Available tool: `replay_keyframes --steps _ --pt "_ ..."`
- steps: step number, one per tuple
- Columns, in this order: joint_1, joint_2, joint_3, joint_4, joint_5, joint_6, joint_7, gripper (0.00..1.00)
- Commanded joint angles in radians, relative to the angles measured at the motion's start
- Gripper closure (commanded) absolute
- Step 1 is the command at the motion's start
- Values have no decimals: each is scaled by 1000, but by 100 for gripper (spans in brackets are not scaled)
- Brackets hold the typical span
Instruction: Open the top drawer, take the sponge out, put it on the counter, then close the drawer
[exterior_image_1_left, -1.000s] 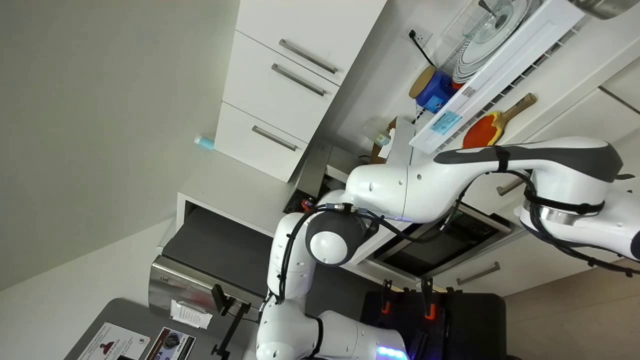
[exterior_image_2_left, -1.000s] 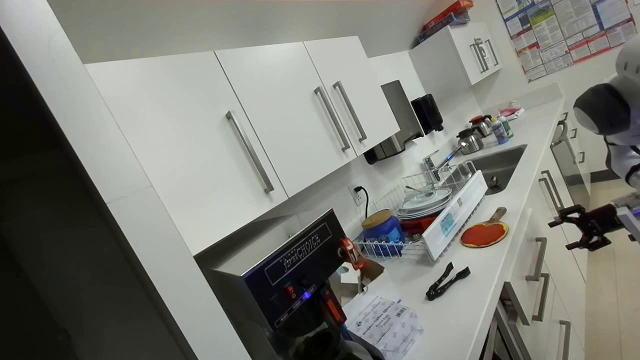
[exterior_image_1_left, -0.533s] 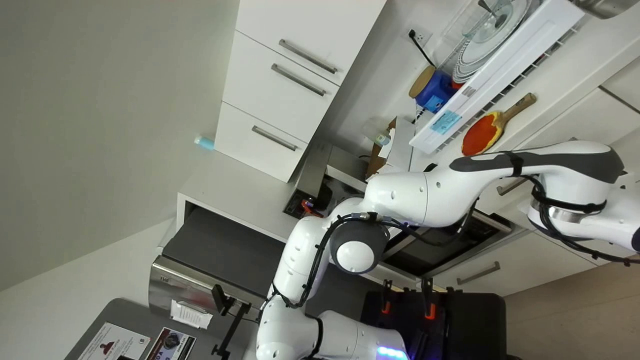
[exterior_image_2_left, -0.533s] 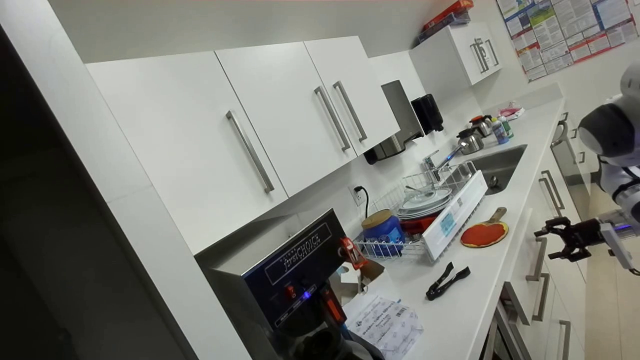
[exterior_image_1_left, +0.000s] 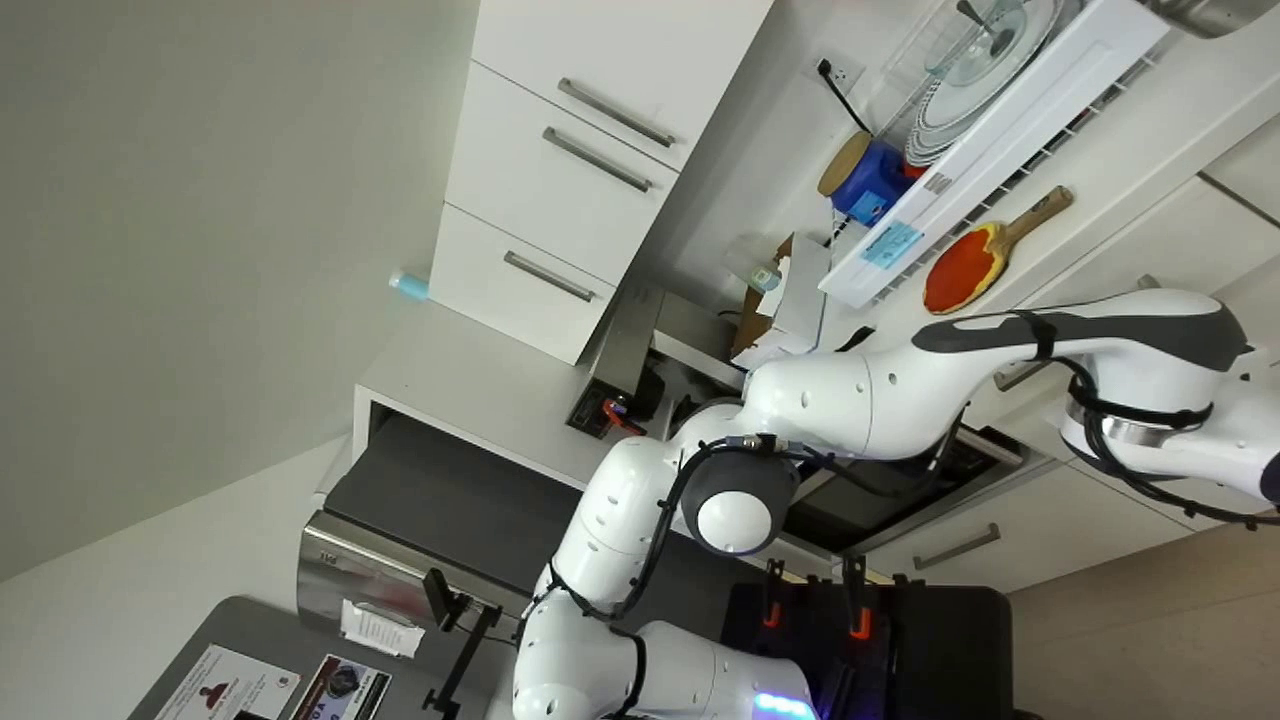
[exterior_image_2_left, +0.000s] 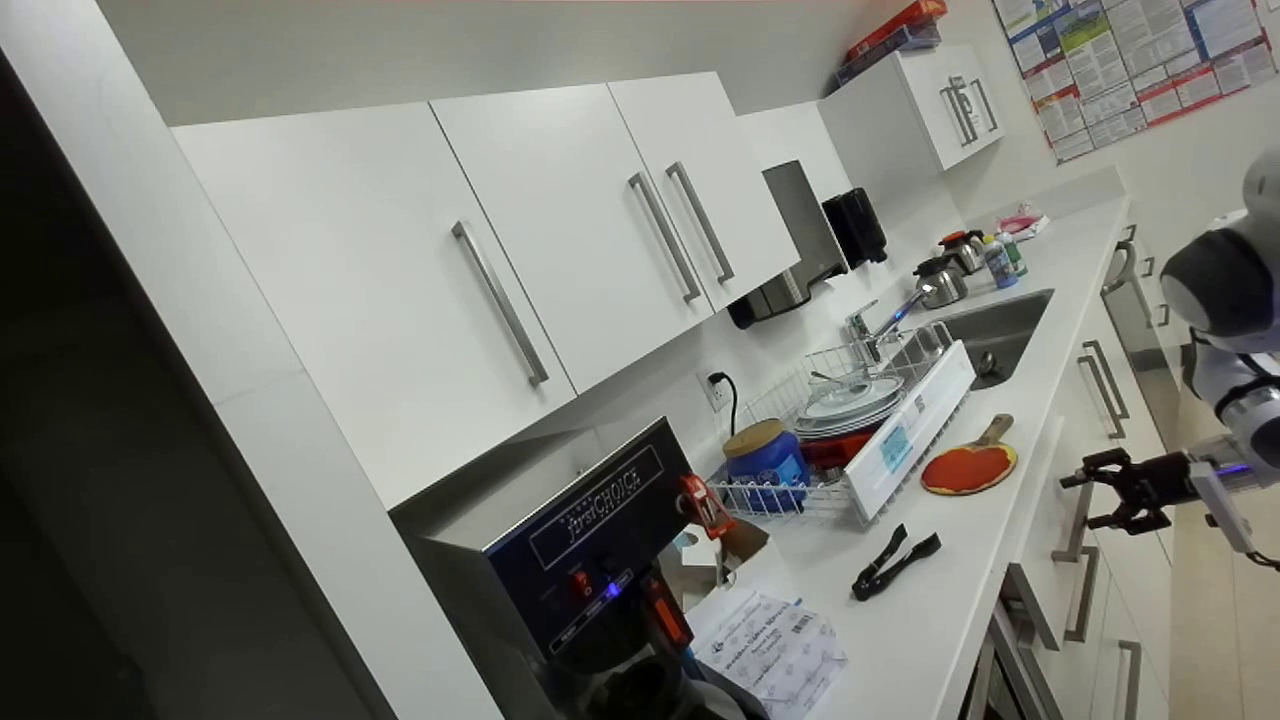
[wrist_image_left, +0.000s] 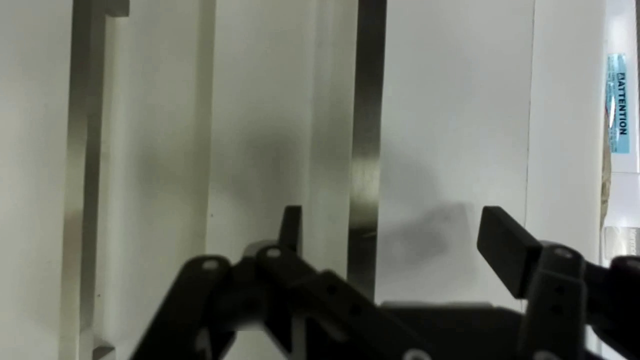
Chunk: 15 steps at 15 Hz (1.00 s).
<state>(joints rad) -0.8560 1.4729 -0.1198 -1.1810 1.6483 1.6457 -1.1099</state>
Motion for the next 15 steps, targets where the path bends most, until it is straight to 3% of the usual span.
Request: replay_keyframes --steps 1,9,15 --pt "8 0 19 12 22 29 18 42" --pt "12 7 25 16 29 73 23 99" --pt "-55 8 10 -8 28 29 15 96"
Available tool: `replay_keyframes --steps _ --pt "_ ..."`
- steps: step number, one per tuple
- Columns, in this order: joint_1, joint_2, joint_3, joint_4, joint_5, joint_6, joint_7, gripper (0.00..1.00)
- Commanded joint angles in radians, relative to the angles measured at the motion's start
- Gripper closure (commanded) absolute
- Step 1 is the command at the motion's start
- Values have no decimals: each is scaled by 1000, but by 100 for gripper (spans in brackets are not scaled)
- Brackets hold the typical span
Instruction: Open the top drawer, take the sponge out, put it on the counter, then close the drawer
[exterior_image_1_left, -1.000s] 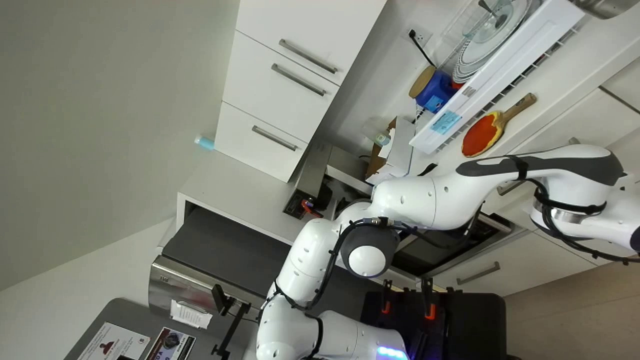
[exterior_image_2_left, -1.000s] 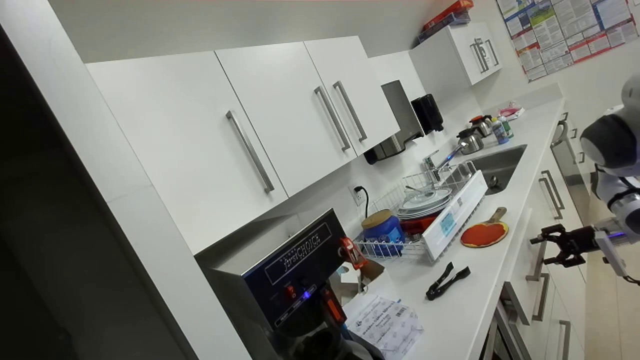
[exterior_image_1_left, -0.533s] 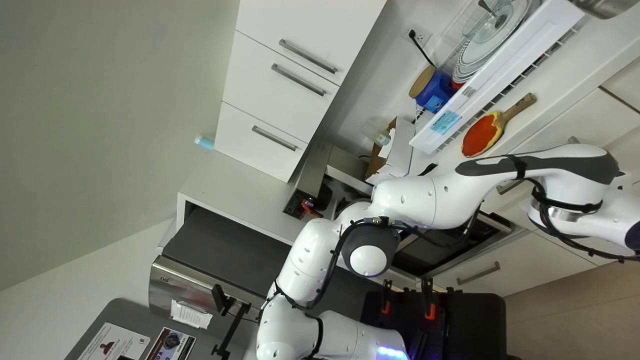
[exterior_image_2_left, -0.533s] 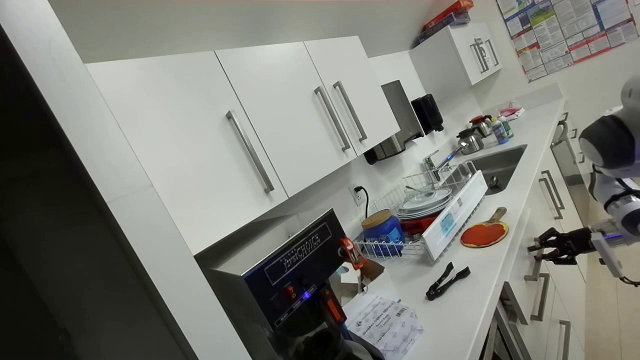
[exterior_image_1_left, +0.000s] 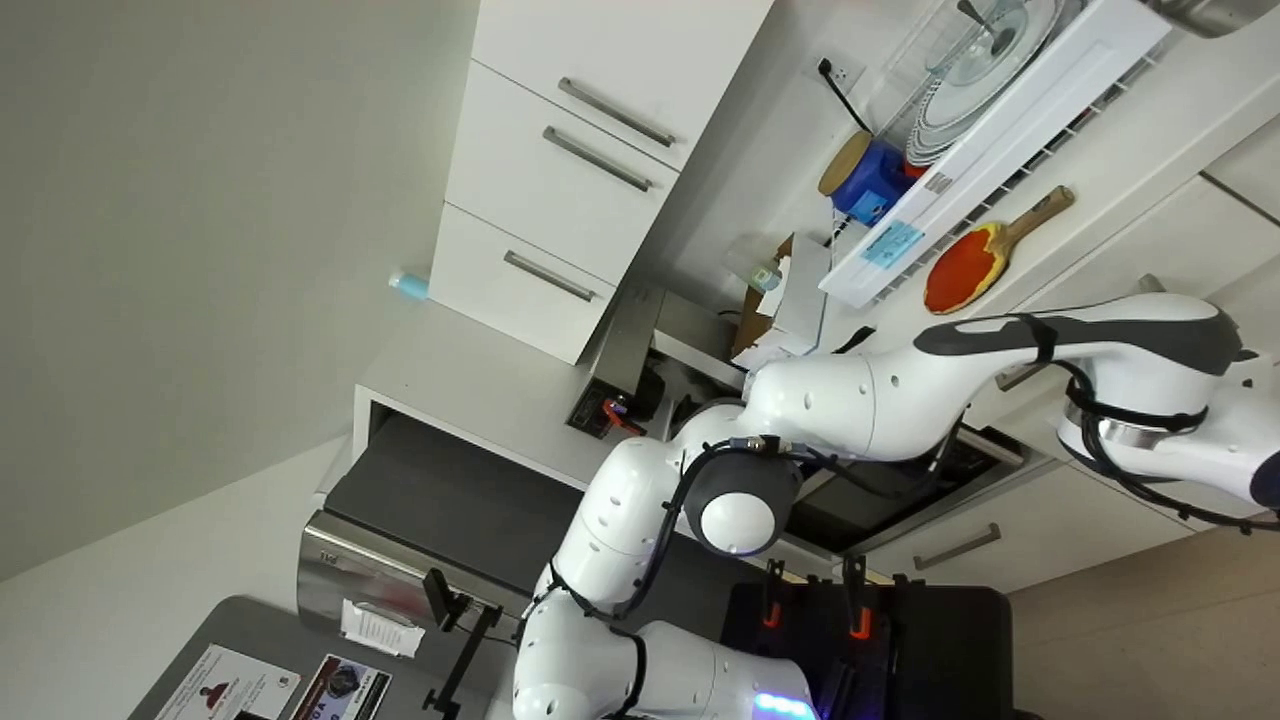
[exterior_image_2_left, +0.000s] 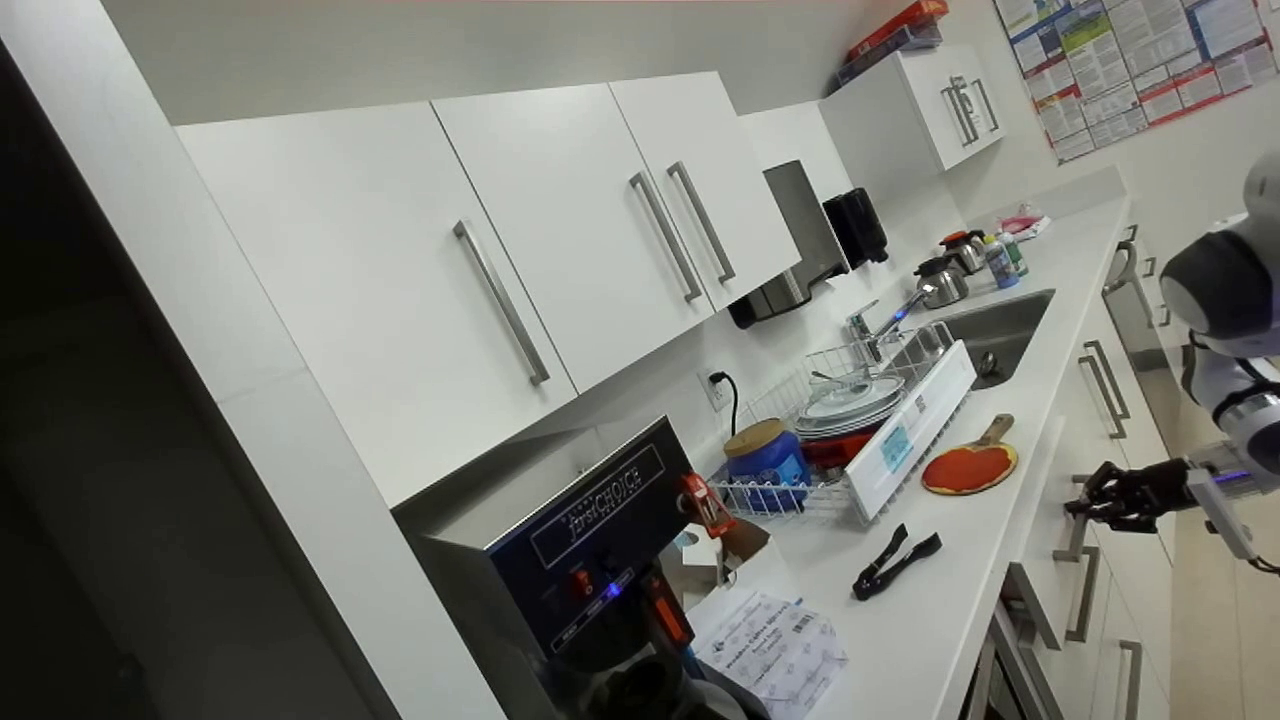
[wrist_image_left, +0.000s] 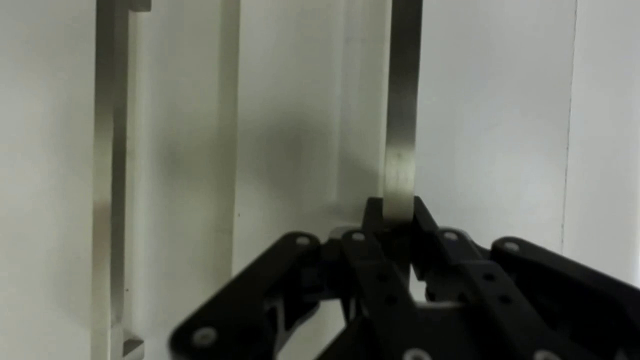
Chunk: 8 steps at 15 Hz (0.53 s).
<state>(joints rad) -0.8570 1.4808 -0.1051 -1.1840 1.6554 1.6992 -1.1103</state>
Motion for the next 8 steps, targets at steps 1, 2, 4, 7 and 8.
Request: replay_keyframes --steps 1,2,4,7,8 --pt "-69 0 -9 -14 22 -34 15 96" --pt "-84 0 -15 -23 22 -47 14 96" --pt "-110 0 -33 -41 17 -76 5 96" --pt "-146 -1 -65 -63 -4 -120 -11 96" --pt "-159 -1 -74 -69 -11 -133 -13 96"
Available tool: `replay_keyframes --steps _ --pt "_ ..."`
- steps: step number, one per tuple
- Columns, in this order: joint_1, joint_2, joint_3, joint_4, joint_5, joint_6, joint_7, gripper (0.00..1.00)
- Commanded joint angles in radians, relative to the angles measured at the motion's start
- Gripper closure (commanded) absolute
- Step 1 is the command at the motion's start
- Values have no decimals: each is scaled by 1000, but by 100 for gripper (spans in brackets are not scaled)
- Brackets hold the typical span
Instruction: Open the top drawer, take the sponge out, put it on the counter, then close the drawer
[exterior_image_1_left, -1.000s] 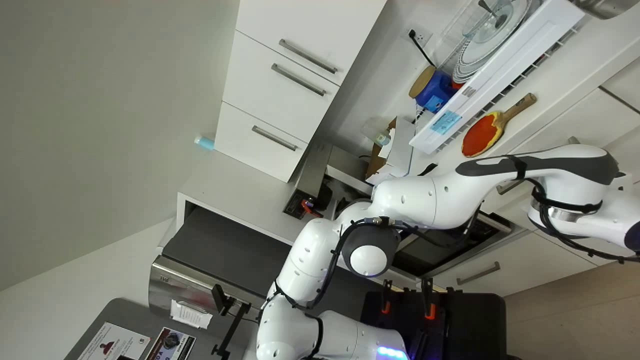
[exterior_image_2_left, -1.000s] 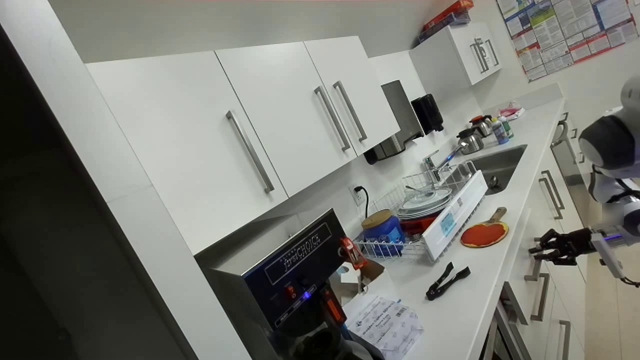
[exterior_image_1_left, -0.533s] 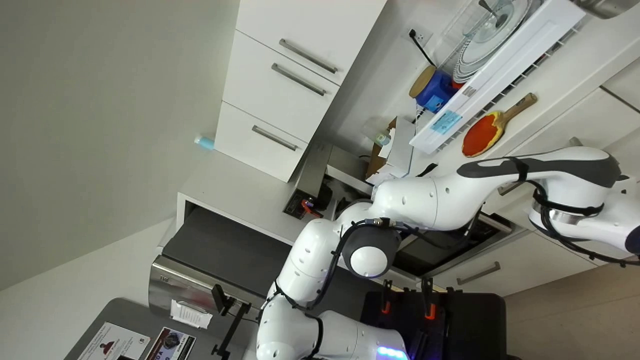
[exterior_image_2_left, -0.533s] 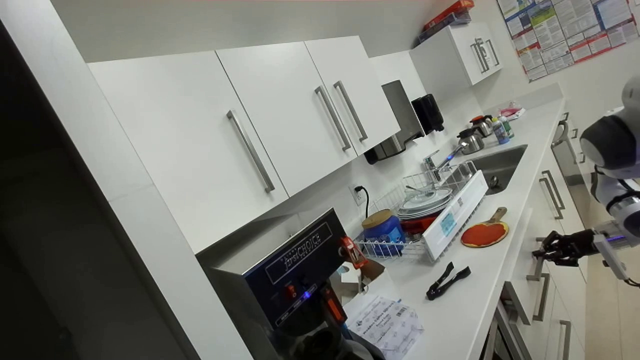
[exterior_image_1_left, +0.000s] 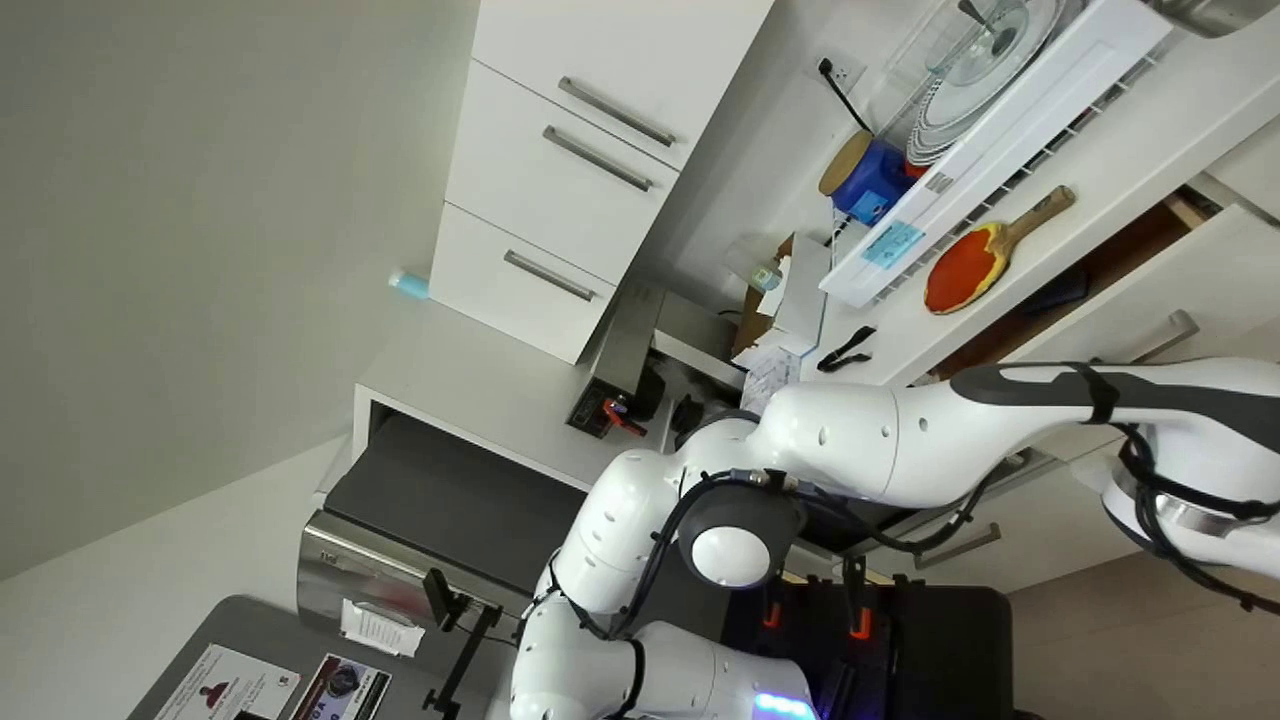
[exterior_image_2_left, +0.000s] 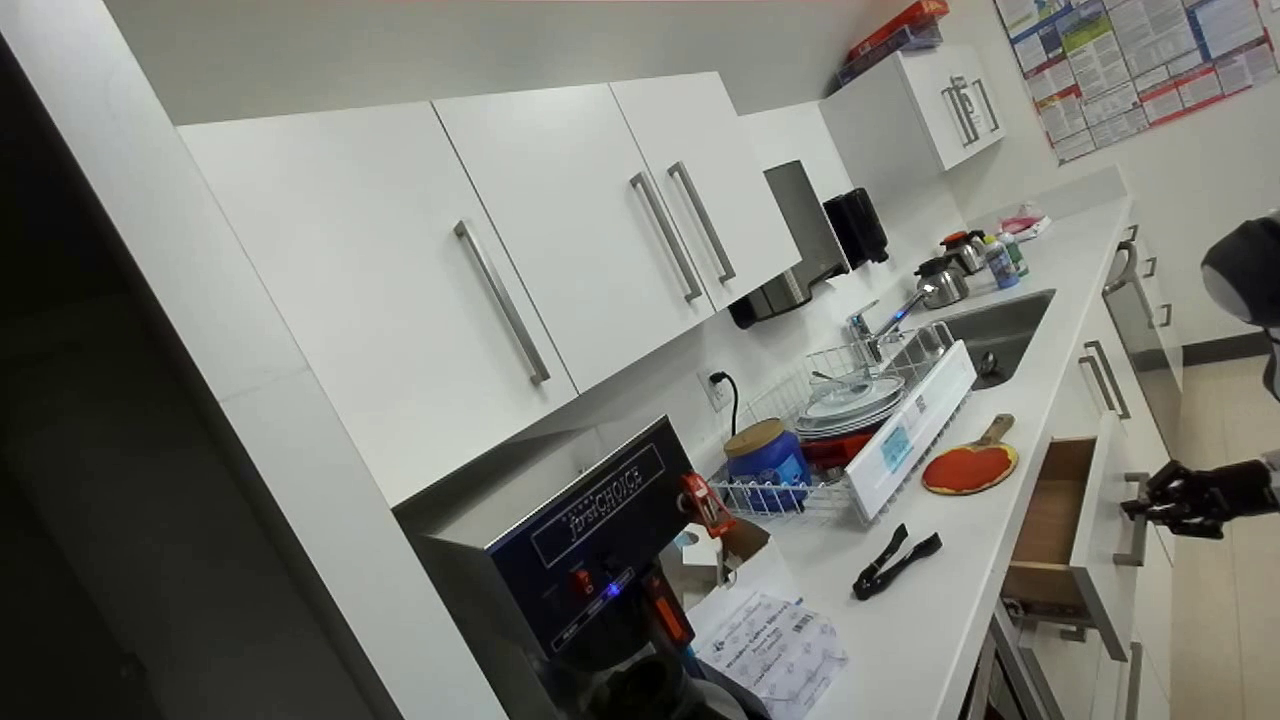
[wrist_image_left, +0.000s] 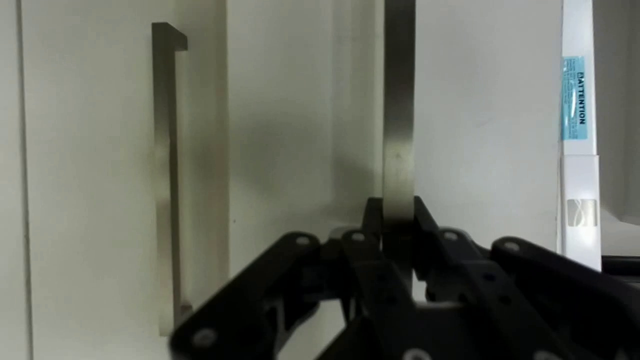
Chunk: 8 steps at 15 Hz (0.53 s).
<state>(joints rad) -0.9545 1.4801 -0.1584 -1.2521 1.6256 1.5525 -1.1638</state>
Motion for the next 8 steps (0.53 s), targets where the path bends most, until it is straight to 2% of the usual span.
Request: replay_keyframes --steps 1,7,8 --pt "-76 0 -33 -5 11 2 36 96" --pt "-160 -3 -91 -18 -33 -44 17 96" --pt "-198 -5 -69 -15 -71 -31 16 96"
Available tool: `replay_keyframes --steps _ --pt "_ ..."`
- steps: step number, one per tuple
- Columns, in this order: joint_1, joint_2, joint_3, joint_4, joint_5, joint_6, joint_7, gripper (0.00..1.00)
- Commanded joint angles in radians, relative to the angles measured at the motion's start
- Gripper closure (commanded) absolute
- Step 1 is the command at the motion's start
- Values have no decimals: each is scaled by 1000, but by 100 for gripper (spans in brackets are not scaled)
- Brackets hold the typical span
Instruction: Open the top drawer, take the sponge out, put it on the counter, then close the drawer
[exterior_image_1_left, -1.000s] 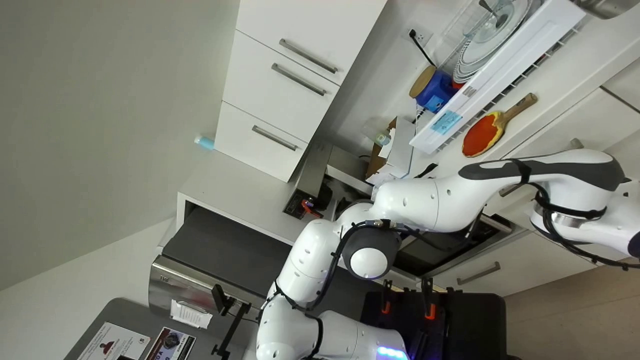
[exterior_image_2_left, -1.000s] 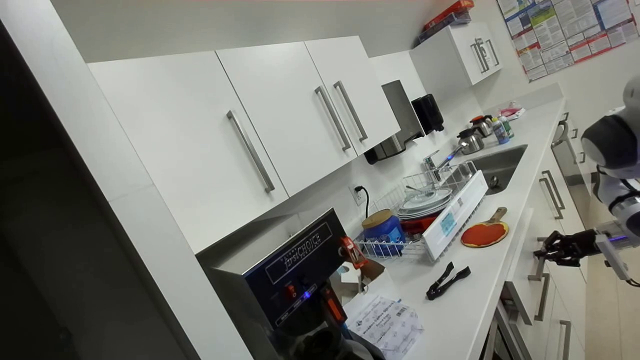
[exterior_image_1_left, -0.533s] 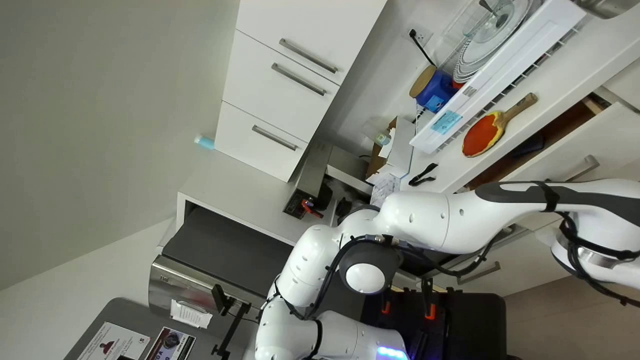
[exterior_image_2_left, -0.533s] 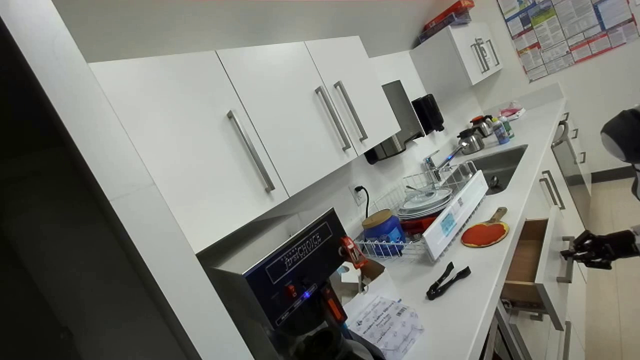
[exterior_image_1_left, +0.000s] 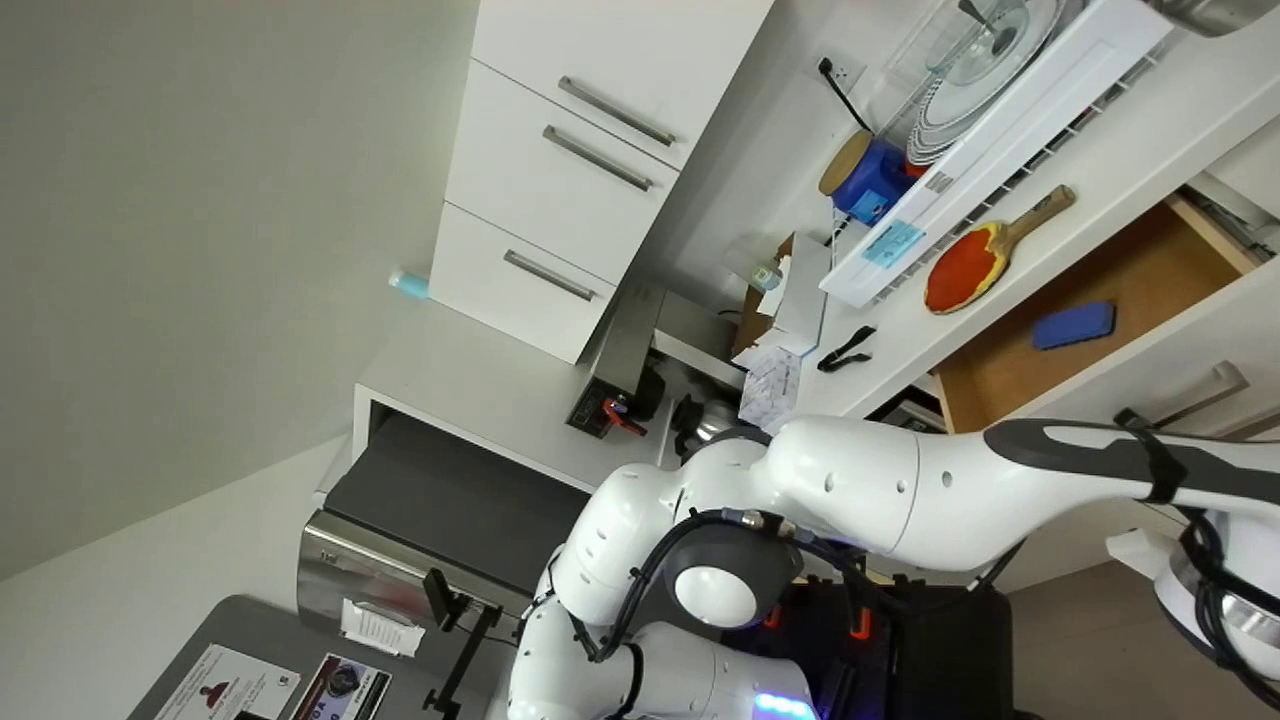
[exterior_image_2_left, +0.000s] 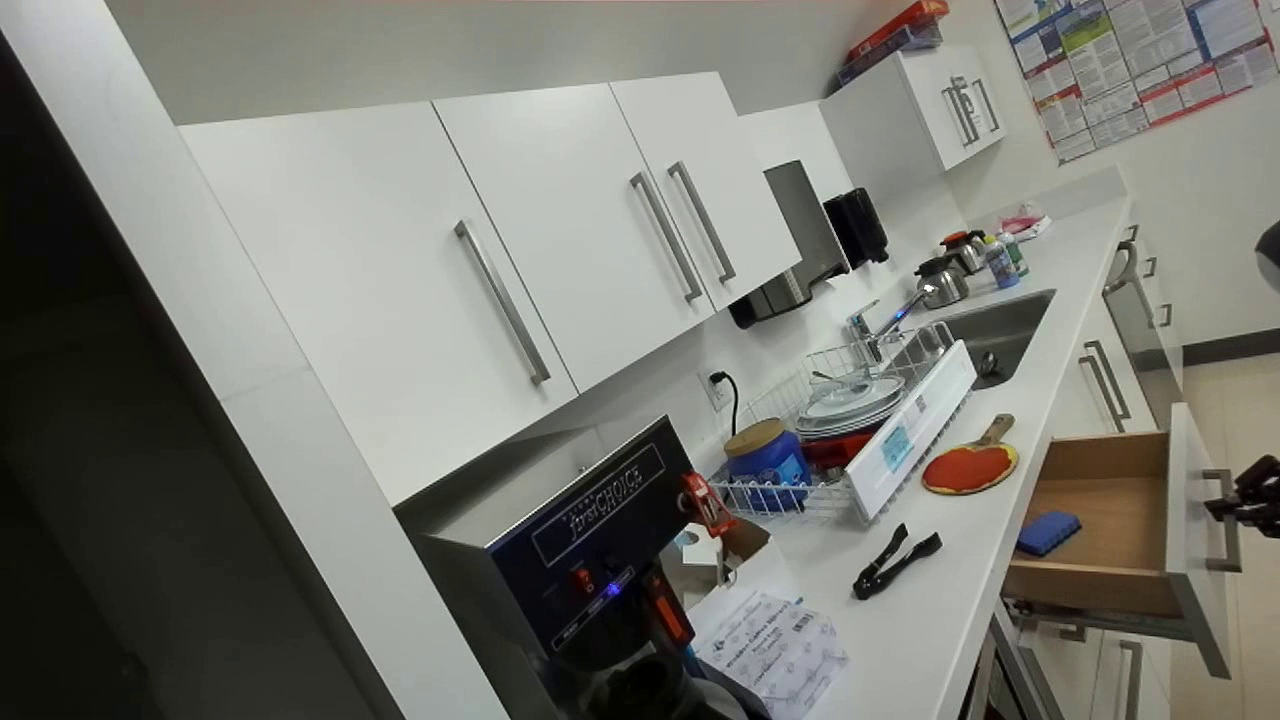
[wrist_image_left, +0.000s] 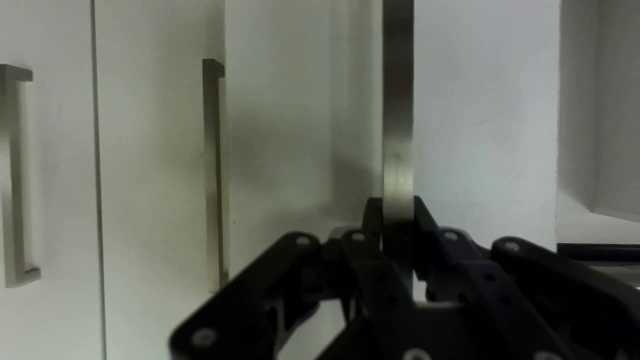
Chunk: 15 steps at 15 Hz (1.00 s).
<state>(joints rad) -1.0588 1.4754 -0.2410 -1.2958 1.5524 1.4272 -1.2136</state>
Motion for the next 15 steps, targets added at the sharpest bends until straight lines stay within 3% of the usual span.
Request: replay_keyframes --steps 1,5,6,8,9,11,15 --pt "-112 -2 15 29 -16 91 65 96" --pt "-185 -12 38 40 -89 95 72 96" --pt "-171 5 9 62 -64 73 78 96" --pt "-179 8 14 75 -76 64 78 96" --pt "-180 7 16 79 -82 55 78 60" --pt "-182 -2 20 89 -69 59 88 53" --pt "-216 -16 22 159 -88 57 104 21"
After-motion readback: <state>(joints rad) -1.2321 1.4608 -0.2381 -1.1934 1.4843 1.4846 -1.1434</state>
